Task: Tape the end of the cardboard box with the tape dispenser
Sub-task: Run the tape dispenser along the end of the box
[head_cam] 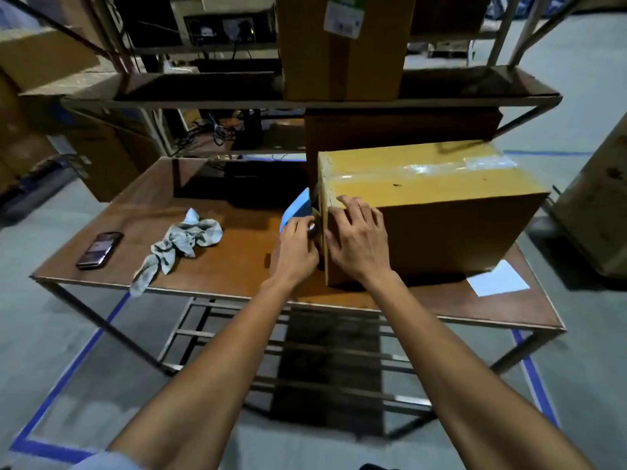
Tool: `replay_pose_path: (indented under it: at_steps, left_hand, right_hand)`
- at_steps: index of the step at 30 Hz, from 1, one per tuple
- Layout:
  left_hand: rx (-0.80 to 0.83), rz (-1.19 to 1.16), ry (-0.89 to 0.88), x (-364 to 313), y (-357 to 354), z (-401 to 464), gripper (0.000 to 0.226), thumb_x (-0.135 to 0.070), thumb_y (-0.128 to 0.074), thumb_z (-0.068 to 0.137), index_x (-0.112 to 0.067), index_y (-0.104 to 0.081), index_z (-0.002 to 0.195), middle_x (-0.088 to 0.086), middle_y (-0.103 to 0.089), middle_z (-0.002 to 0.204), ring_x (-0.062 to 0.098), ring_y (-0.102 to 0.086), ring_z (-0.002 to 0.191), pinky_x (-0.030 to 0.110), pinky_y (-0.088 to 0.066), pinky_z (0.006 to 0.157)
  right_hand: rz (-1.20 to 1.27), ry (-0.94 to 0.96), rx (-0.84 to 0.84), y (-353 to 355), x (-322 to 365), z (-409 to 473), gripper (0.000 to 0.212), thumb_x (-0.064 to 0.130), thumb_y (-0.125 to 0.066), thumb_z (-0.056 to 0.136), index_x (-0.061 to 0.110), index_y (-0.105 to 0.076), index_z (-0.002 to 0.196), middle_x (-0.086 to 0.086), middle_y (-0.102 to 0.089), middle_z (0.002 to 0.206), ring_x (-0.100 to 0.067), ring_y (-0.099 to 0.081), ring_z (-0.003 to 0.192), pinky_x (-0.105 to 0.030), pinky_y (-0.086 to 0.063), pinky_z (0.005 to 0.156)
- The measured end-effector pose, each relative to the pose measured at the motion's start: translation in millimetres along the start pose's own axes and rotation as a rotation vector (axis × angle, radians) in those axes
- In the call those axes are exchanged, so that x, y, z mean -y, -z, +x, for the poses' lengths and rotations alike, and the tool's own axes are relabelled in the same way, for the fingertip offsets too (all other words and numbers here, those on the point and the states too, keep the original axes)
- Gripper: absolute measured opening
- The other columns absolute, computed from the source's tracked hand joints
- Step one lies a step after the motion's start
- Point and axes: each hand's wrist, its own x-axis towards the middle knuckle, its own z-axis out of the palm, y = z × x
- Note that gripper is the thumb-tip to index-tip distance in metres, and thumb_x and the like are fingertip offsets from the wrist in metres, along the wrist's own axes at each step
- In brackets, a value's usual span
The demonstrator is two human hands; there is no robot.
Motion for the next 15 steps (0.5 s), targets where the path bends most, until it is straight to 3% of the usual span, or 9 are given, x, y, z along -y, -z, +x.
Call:
replay_pose_path:
  at_steps: [5,11,15]
  left_hand:
    - [-0.014,0.187,0.066,26.4,-5.3,40.7,0.071,0.0,-0.075,0.082,-0.014,-0.054,0.148,0.01,-0.051,0.147,0.032,-0.051,0.128,0.045,-0.053,0.104]
    - [0.013,0.257,0.072,49.1,-11.5,78.0,0.075,-0.008,-0.081,0.086,-0.019,-0.052,0.154,0.007,-0.045,0.162,0.032,-0.043,0.145,0.049,-0.044,0.114]
    - [0.017,0.219,0.058,61.5,-15.2,90.7,0.075,-0.008,-0.082,0.086,-0.017,-0.052,0.154,0.009,-0.05,0.16,0.034,-0.049,0.144,0.053,-0.047,0.114]
  right_hand:
    - [-0.047,0.027,0.128,-23.2,-8.3,46.8,0.069,0.053,-0.056,0.097,0.021,-0.045,0.156,-0.011,-0.044,0.162,-0.031,-0.039,0.15,-0.053,-0.034,0.118]
    - [-0.056,-0.051,0.36,-42.6,-9.5,100.0,0.083,0.065,-0.05,0.097,0.027,-0.025,0.166,-0.007,-0.022,0.174,-0.031,-0.015,0.162,-0.063,-0.016,0.124]
    - [0.004,-0.072,0.454,-50.9,-13.4,114.4,0.092,0.064,-0.051,0.095,0.025,-0.011,0.169,-0.004,-0.01,0.177,-0.03,-0.006,0.163,-0.066,-0.011,0.124]
